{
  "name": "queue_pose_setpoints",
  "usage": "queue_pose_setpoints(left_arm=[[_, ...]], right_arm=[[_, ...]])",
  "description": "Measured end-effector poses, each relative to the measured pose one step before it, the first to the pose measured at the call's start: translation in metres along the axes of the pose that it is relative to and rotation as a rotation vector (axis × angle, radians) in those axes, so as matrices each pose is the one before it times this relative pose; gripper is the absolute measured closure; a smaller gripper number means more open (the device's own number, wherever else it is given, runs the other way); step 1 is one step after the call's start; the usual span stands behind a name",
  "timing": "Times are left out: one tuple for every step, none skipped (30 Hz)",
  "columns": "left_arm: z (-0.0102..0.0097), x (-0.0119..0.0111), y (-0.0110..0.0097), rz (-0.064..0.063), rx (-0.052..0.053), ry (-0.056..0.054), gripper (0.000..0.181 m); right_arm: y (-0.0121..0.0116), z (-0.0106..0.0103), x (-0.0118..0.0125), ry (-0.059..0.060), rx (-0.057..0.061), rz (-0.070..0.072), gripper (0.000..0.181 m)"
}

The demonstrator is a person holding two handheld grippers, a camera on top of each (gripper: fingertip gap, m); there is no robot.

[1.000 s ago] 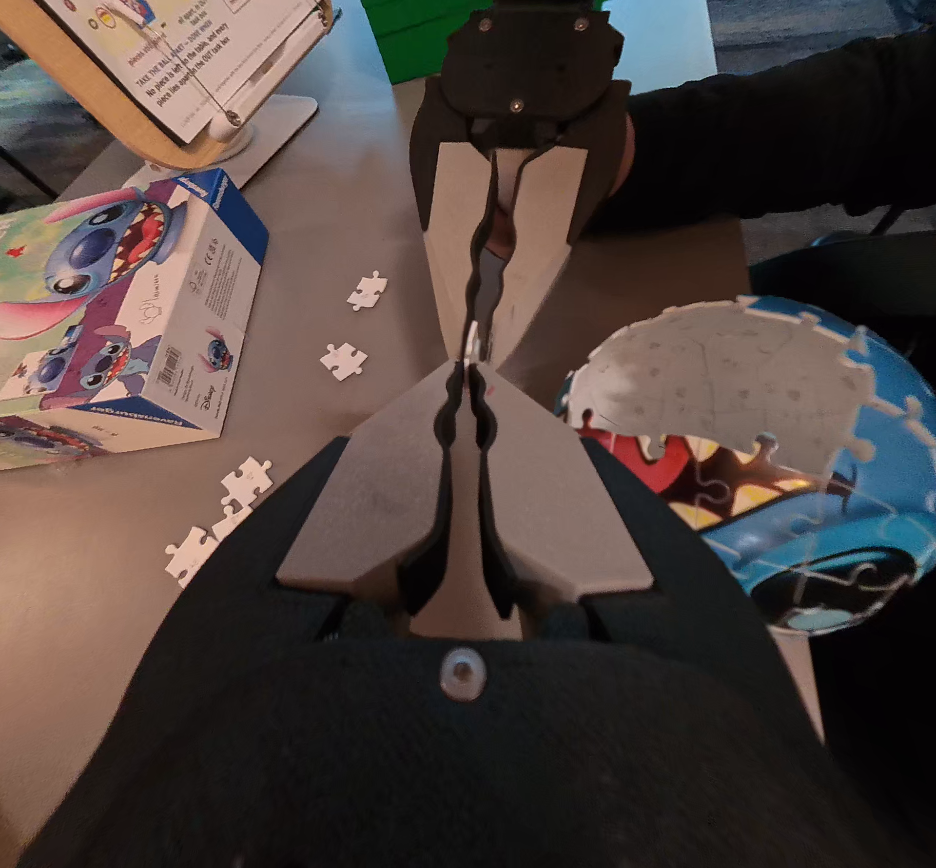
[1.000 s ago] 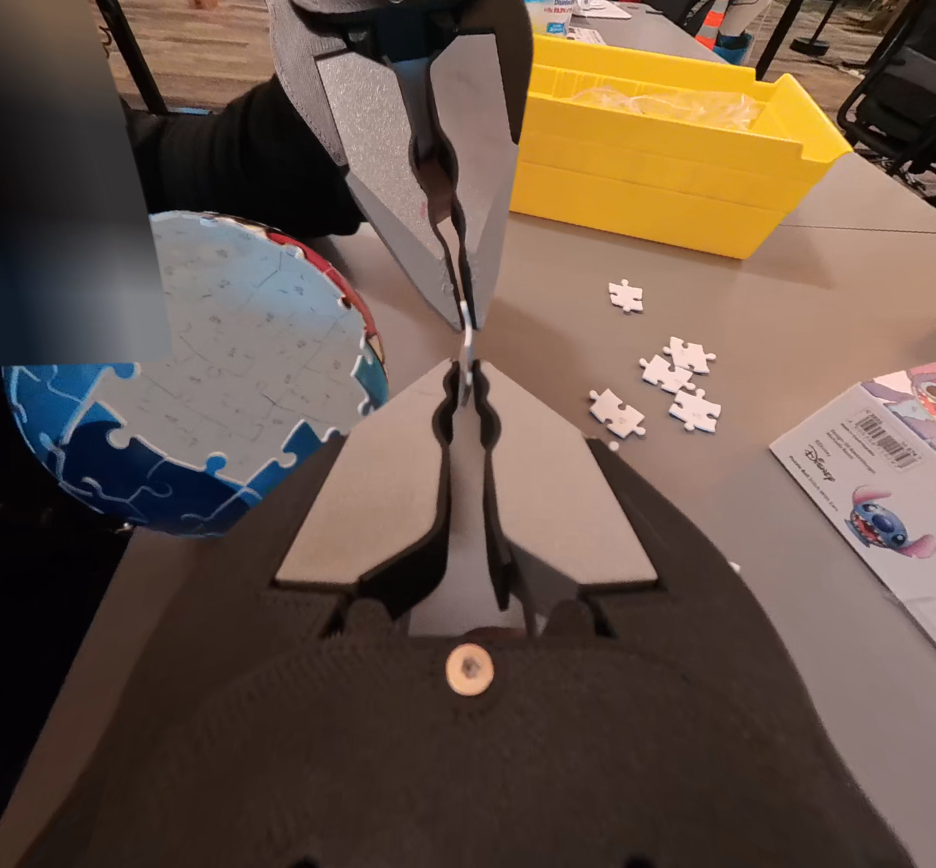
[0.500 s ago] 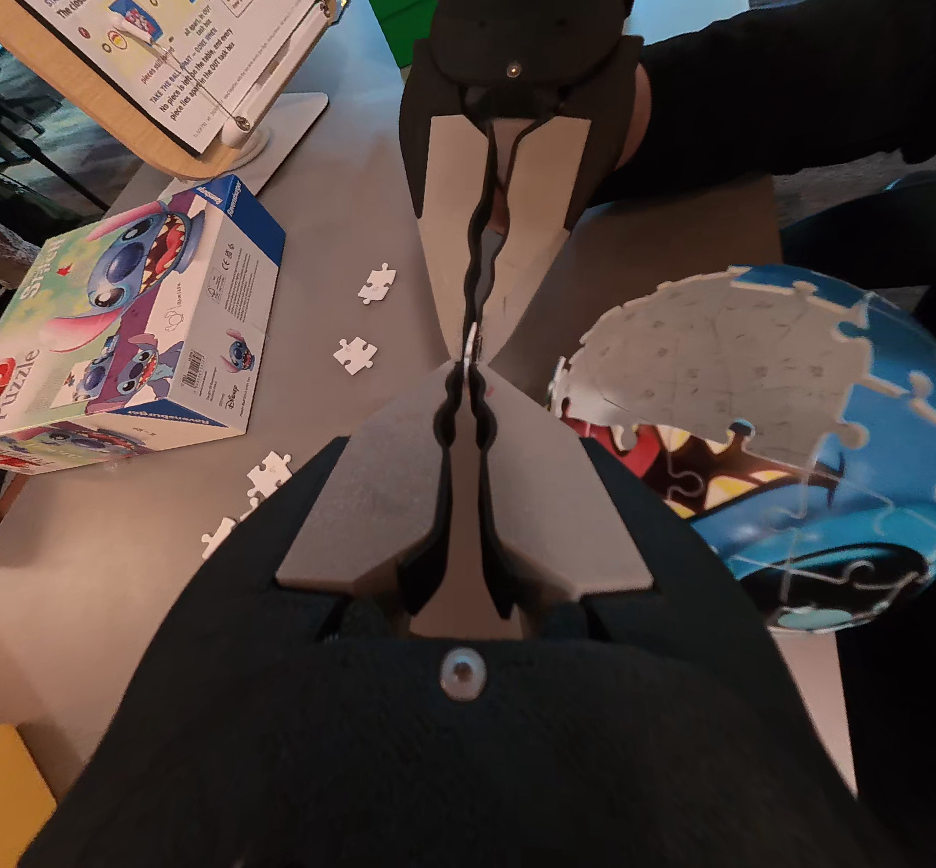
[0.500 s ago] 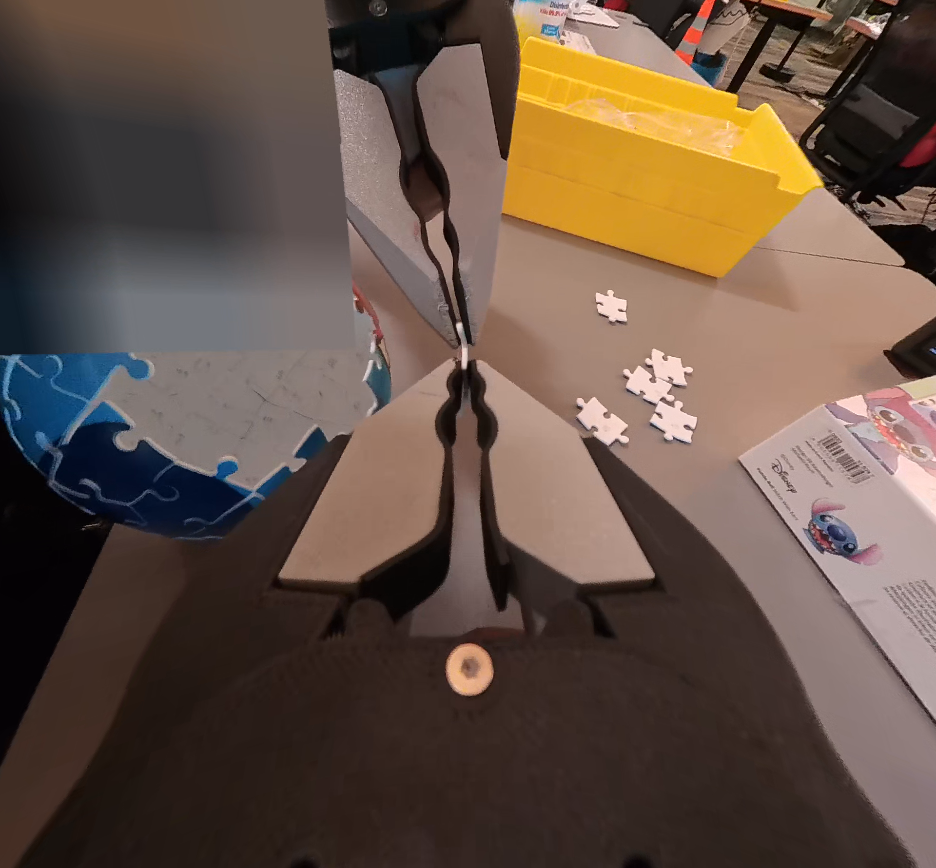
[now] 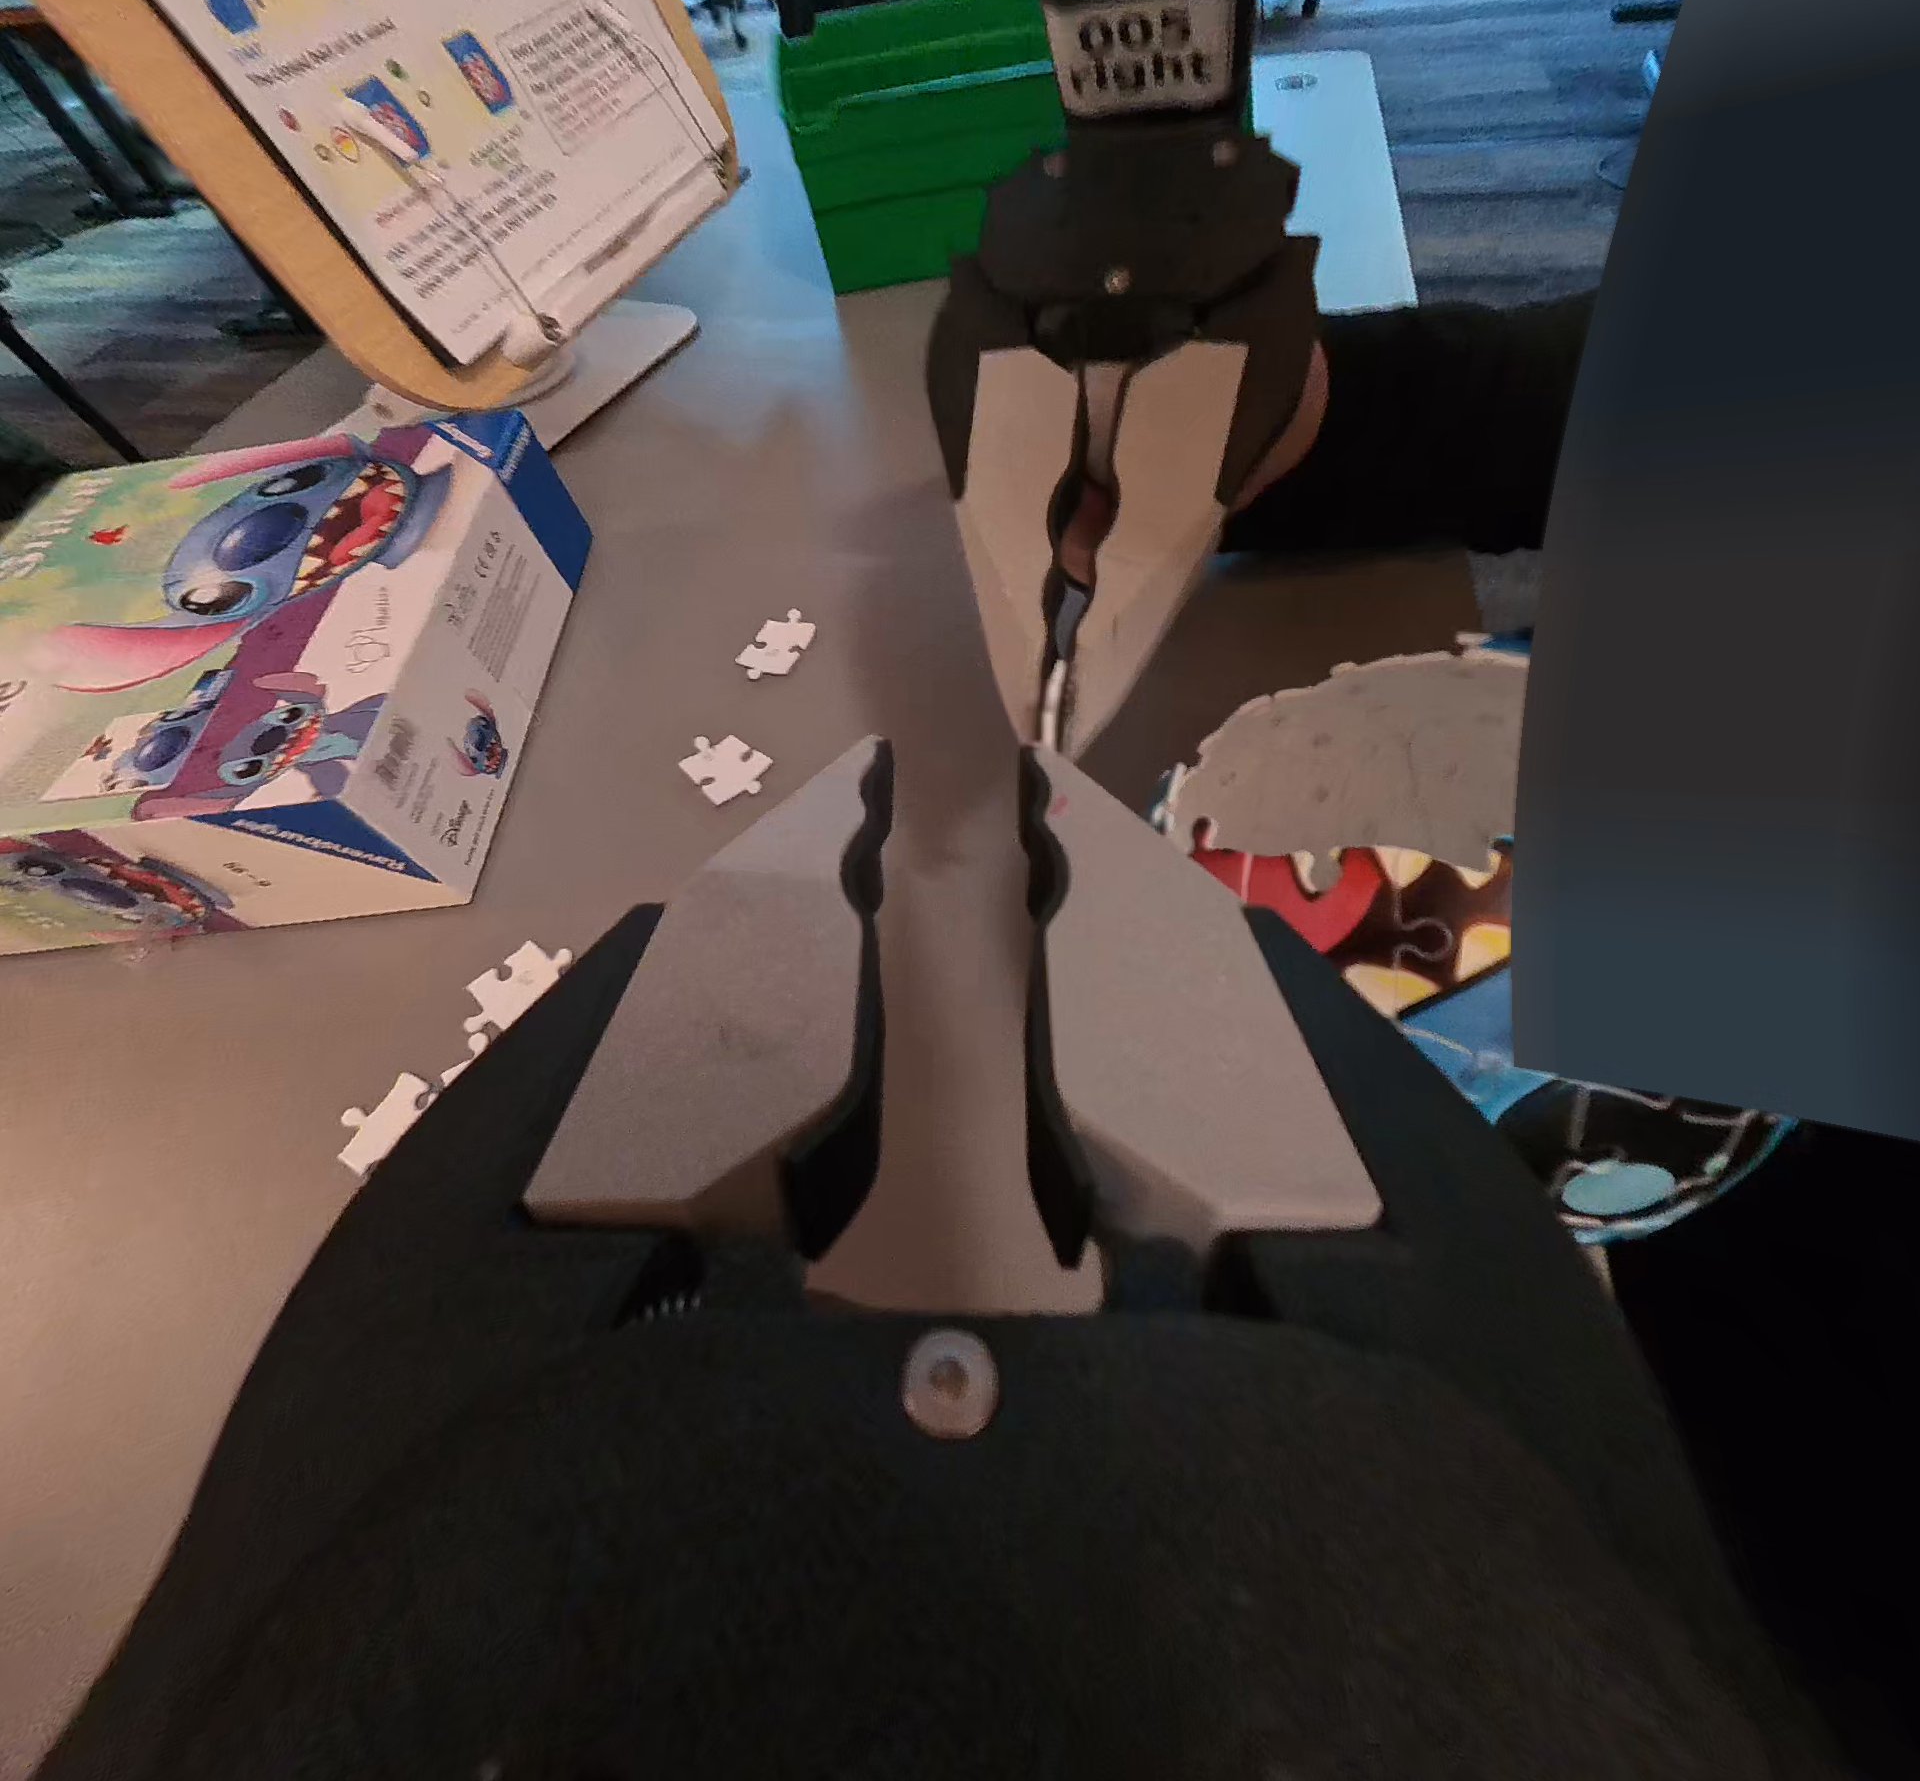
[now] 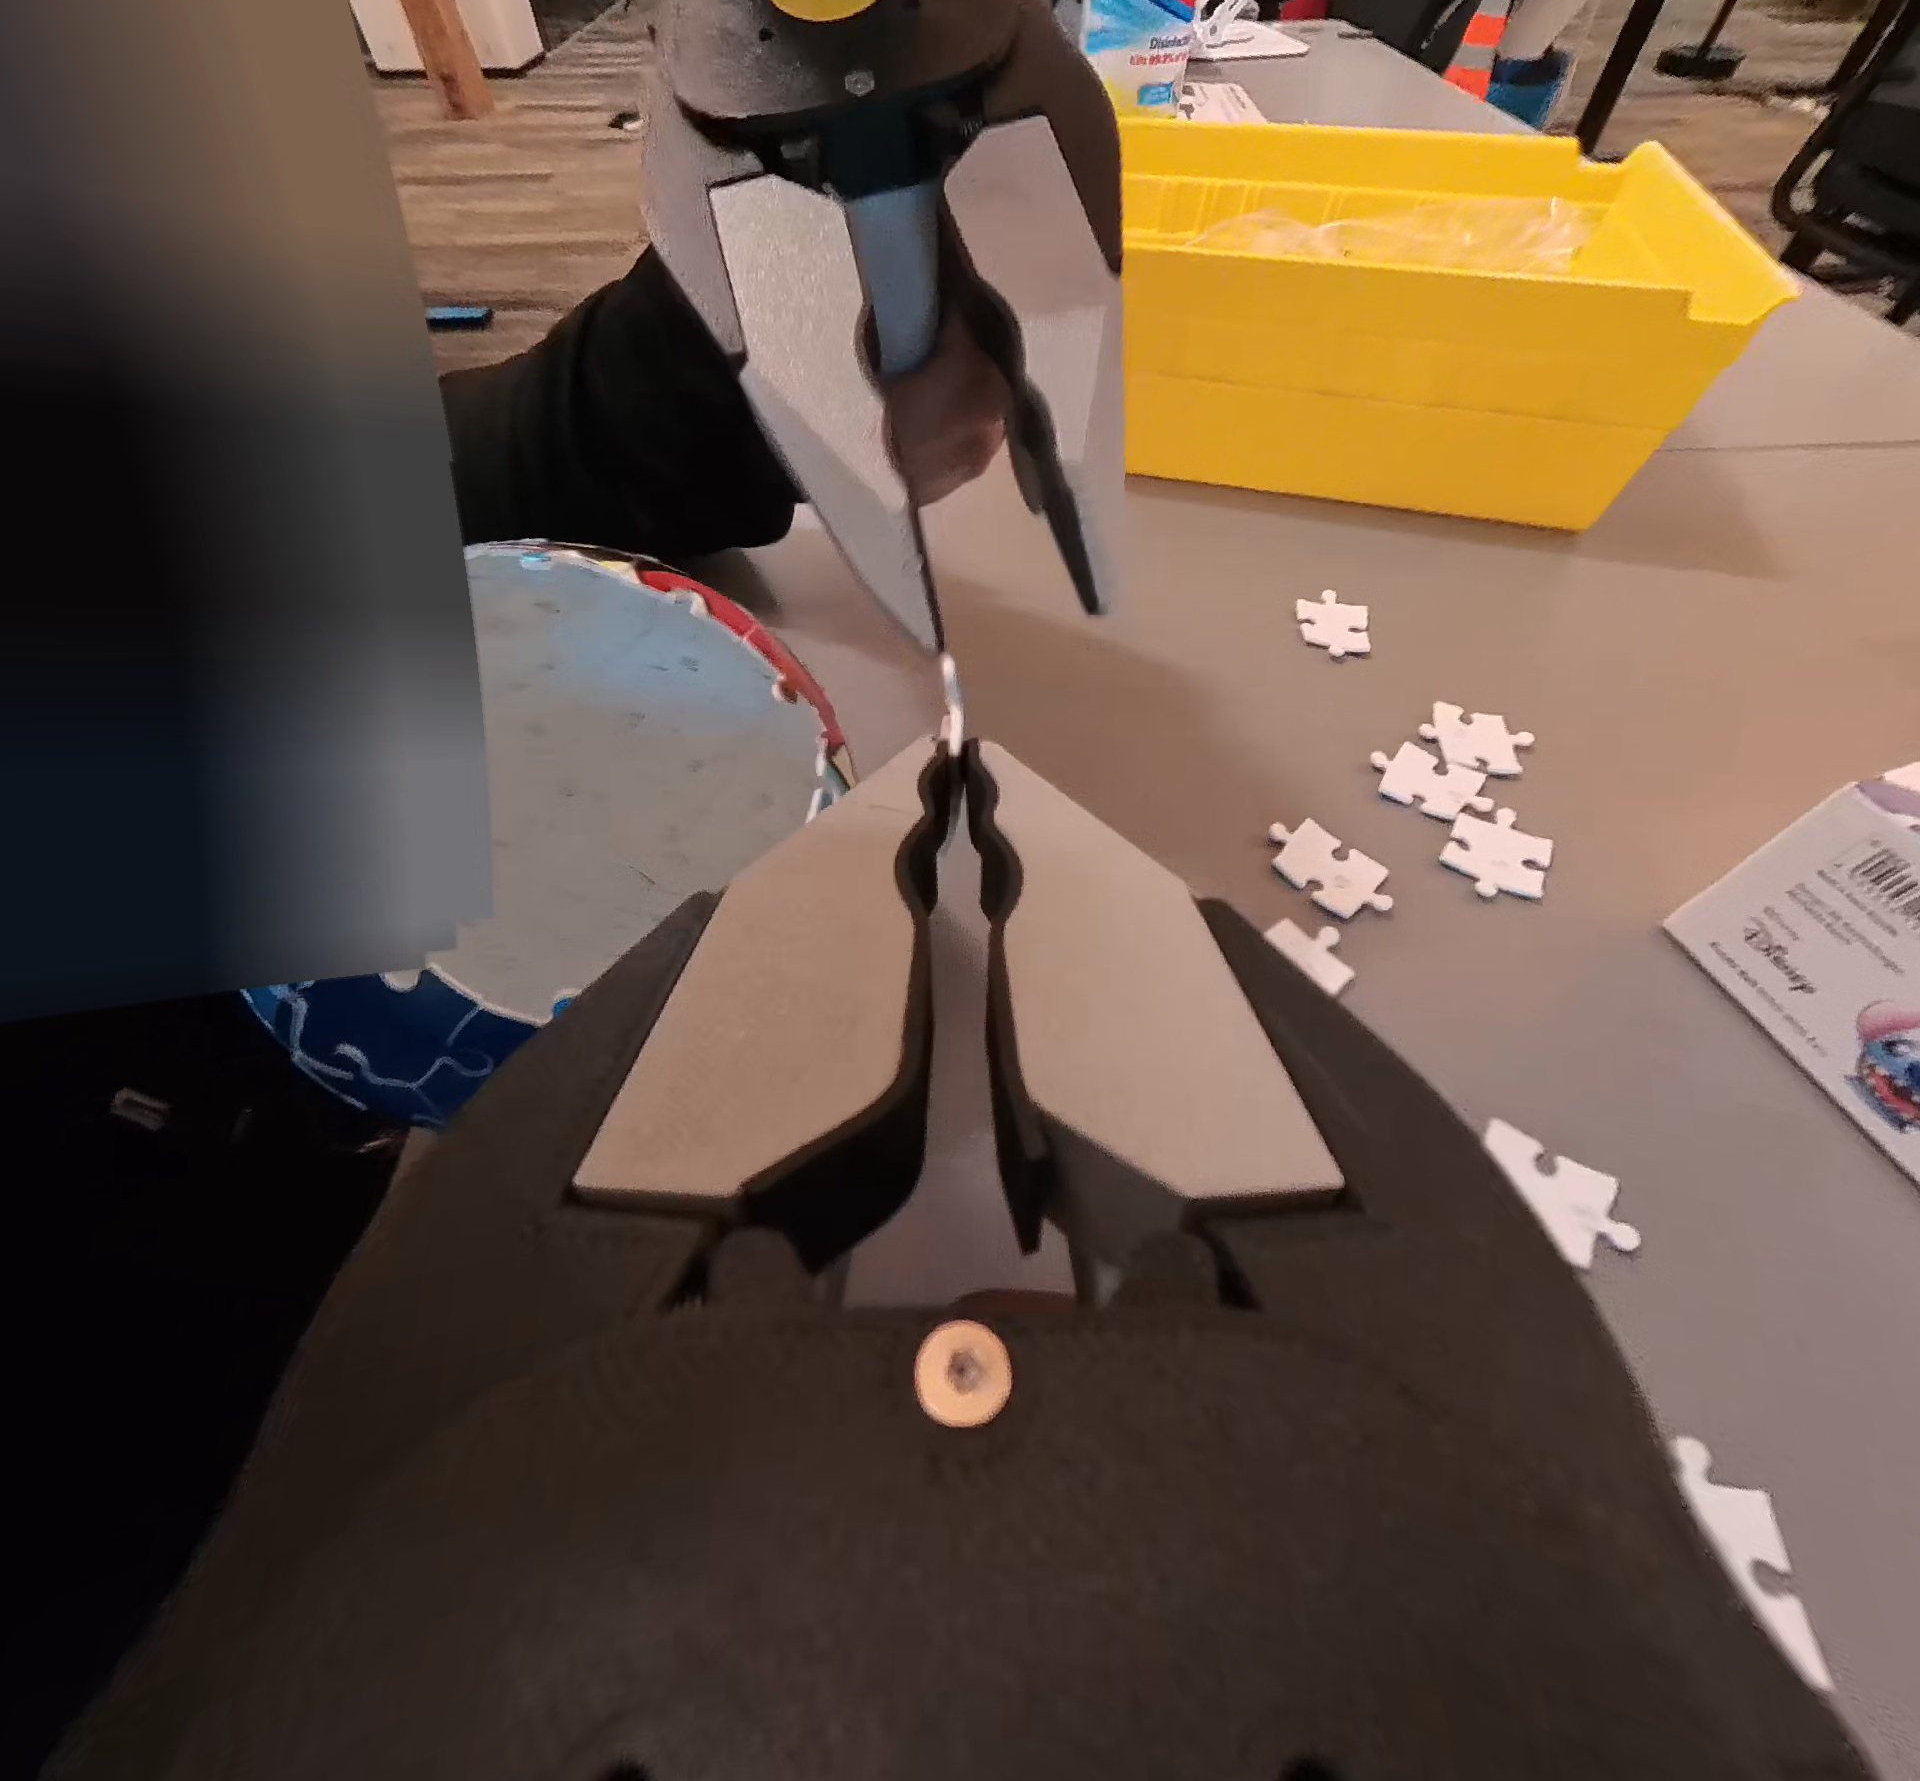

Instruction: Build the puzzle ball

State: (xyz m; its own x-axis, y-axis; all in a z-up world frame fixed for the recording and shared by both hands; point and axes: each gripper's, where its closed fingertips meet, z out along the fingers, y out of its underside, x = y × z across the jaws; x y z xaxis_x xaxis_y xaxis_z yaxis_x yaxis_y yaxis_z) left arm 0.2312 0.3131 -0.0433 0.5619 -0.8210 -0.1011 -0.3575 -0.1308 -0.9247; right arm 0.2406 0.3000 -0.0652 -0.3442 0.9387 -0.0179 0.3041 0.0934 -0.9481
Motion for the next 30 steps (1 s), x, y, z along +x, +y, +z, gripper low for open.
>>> queue_pose_setpoints(left_arm=[[-0.00358, -0.00382, -0.00291, -0.017, 0.0238, -0.0081, 0.161], [-0.00256, -0.0042, -0.00191, -0.0138, 0.0166, -0.0109, 0.163], [-0.00153, -0.00429, -0.00096, -0.0122, 0.0124, -0.0138, 0.165], [-0.00019, -0.00447, -0.0003, -0.0139, 0.0078, -0.0171, 0.166], [0.00091, -0.00383, 0.00046, -0.0147, 0.0033, -0.0145, 0.166], [0.00171, -0.00209, 0.00149, -0.0115, -0.0029, -0.007, 0.166], [0.0022, -0.00183, 0.00212, -0.0068, -0.0084, -0.009, 0.167], [0.00245, -0.00142, 0.00238, -0.0007, -0.0112, -0.0105, 0.166], [0.00226, -0.00007, 0.00235, 0.0052, -0.011, -0.0053, 0.166], [0.0022, 0.00095, 0.00208, 0.0081, -0.01, -0.0007, 0.166], [0.00205, 0.00042, 0.00153, 0.0057, -0.0077, -0.0042, 0.166], [0.00181, 0.00021, 0.00134, 0.0035, -0.0072, -0.0044, 0.166], [0.00167, 0.0004, 0.00166, 0.003, -0.0086, -0.002, 0.166], [0.00154, 0.00047, 0.00152, 0.0032, -0.008, -0.0004, 0.166], [0.00106, 0.00036, 0.00114, 0.0025, -0.0058, -0.0006, 0.166], [0.001, 0.00011, 0.00089, 0.0011, -0.0041, -0.0012, 0.166], [0.00077, 0.00005, 0.00081, 0.0003, -0.0045, -0.001, 0.166], [0.00047, 0.00011, 0.00083, 0.0007, -0.0044, 0.0007, 0.166], [0.00011, -0.00023, 0.00016, 0.0003, -0.0009, -0.0015, 0.166], [-0.00014, -0.00033, -0.00029, -0.0005, 0.0023, -0.0016, 0.166], [-0.00007, 0.00012, -0.00007, -0.0013, 0.001, 0.0012, 0.166], [-0.00004, -0.00027, 0.0001, -0.0018, -0.0004, 0.0002, 0.166], [0.00003, -0.00052, -0.00011, -0.0016, 0.0001, -0.0029, 0.166], [0.00004, 0.00018, 0.00009, 0.0, 0.0, 0.0012, 0.166], [0.00014, 0.00022, 0.00009, -0.0002, -0.0004, 0.0015, 0.166], [0.00031, 0.00009, 0.00005, 0.0002, -0.0008, -0.0007, 0.166], [0.00028, 0.00048, 0.00043, 0.0025, -0.0024, 0.0012, 0.166], [0.00036, 0.00053, 0.00065, 0.0034, -0.0039, 0.0009, 0.166], [0.00039, -0.00008, 0.00042, 0.0022, -0.0028, -0.003, 0.166], [0.00029, -0.00008, 0.00025, 0.0013, -0.0017, -0.0014, 0.166]], right_arm=[[0.00021, -0.00038, -0.00115, -0.0143, 0.0031, 0.0174, 0.181], [-0.0003, -0.00017, -0.00148, -0.0138, 0.0059, 0.0129, 0.181], [-0.00057, -0.00003, -0.00138, -0.0098, 0.0054, 0.0084, 0.181], [-0.00101, 0.0002, -0.00106, -0.0065, 0.0053, 0.0044, 0.181], [-0.00126, 0.00024, -0.00141, -0.0071, 0.0057, 0.0022, 0.181], [-0.00091, 0.00029, -0.00166, -0.008, 0.0037, 0.002, 0.181], [-0.00007, 0.00047, -0.0014, -0.0059, -0.0012, 0.0025, 0.181], [0.00084, 0.00065, -0.00076, -0.0025, -0.005, 0.0011, 0.181], [0.0007, 0.00069, -0.00065, -0.0009, -0.0045, -0.0019, 0.181], [0.00036, 0.00057, -0.00088, -0.0021, -0.0021, -0.0028, 0.181], [0.00017, 0.00058, -0.00115, -0.0034, -0.0015, -0.0017, 0.181], [0.00007, 0.00048, -0.00093, -0.0019, -0.0022, -0.002, 0.181], [0.00005, 0.00027, -0.00059, 0.0006, -0.0014, -0.0034, 0.181], [-0.00014, 0.00032, -0.00057, 0.0002, -0.0009, -0.0029, 0.181], [-0.00015, 0.00029, -0.00075, -0.0012, -0.0008, -0.0018, 0.181], [-0.00016, 0.0003, -0.00055, -0.001, 0.0, -0.0014, 0.181], [-0.00018, 0.00012, -0.0004, -0.0001, -0.0003, -0.0012, 0.181], [-0.0001, 0.00004, -0.00021, 0.0005, -0.0008, -0.0014, 0.181], [-0.00007, -0.00022, -0.0002, 0.0008, -0.0004, -0.0014, 0.181], [-0.00046, -0.0004, -0.00017, -0.0004, 0.0015, 0.0002, 0.181], [-0.00081, -0.00042, -0.00042, -0.003, 0.0035, 0.0024, 0.181], [-0.00049, -0.00028, -0.0008, -0.0055, 0.0021, 0.0041, 0.181], [-0.0002, -0.0001, -0.00067, -0.0049, 0.0, 0.004, 0.181], [-0.00016, -0.00011, -0.00016, -0.0018, 0.0006, 0.0025, 0.181], [-0.00001, 0.00004, -0.00008, -0.0014, 0.0007, 0.0029, 0.181], [0.0001, 0.00025, 0.00002, -0.002, -0.0003, 0.0054, 0.181], [0.00043, 0.00027, 0.00043, 0.0002, -0.0015, 0.0061, 0.181], [0.0004, 0.00031, 0.00056, 0.0, -0.0016, 0.0057, 0.181], [0.00009, 0.00003, 0.00008, -0.0028, 0.0009, 0.0072, 0.181], [-0.00001, -0.0001, -0.00023, -0.006, 0.0007, 0.0108, 0.181]])
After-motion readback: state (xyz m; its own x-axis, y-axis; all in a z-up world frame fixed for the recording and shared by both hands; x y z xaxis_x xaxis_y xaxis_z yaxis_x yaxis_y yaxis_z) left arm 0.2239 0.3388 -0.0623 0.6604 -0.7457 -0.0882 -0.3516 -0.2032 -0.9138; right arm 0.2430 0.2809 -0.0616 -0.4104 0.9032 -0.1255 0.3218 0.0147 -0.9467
